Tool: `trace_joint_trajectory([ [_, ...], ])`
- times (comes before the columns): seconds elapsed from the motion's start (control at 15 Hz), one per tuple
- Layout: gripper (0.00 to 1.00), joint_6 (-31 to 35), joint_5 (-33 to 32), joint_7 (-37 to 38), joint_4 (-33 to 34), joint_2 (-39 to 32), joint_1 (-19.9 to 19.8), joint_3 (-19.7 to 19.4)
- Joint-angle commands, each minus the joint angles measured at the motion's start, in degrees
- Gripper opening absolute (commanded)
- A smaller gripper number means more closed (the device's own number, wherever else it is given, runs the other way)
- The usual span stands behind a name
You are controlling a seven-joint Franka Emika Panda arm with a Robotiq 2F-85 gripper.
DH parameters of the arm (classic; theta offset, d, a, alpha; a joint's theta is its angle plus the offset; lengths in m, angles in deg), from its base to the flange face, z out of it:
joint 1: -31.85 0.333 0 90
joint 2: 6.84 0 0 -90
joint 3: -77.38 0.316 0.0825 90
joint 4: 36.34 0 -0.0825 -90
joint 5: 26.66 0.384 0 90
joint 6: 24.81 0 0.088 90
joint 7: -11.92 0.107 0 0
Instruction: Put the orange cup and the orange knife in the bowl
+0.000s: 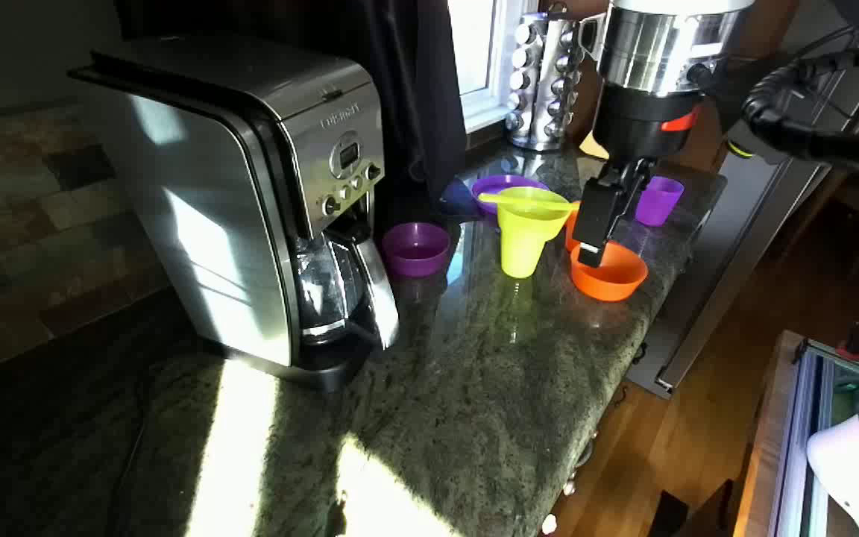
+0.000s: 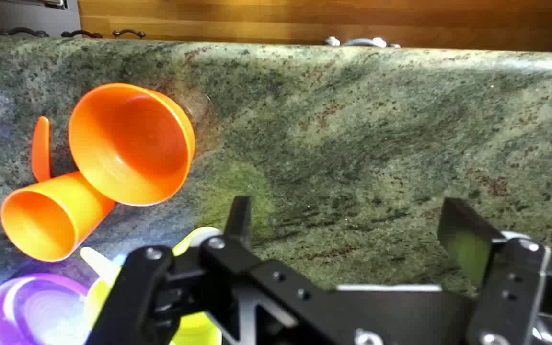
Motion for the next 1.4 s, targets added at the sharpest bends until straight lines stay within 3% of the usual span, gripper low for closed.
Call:
trace_joint_trajectory([
  [0.0, 1.0, -0.1, -0.7, 0.6, 0.1, -0.3, 1.4, -1.2],
  [0.4, 1.0, -0.1, -0.7, 0.6, 0.1, -0.3, 1.4, -1.3],
  [0.53, 1.0, 1.8, -2.4, 3.8, 0.4, -1.5, -1.3, -1.9],
  [1.0, 1.0, 11.6, -1.6, -1.1, 0.4, -2.3, -5.5, -11.5],
  [1.33, 1.0, 13.4, -1.2, -4.5, 0.4, -3.3, -9.4, -18.2],
])
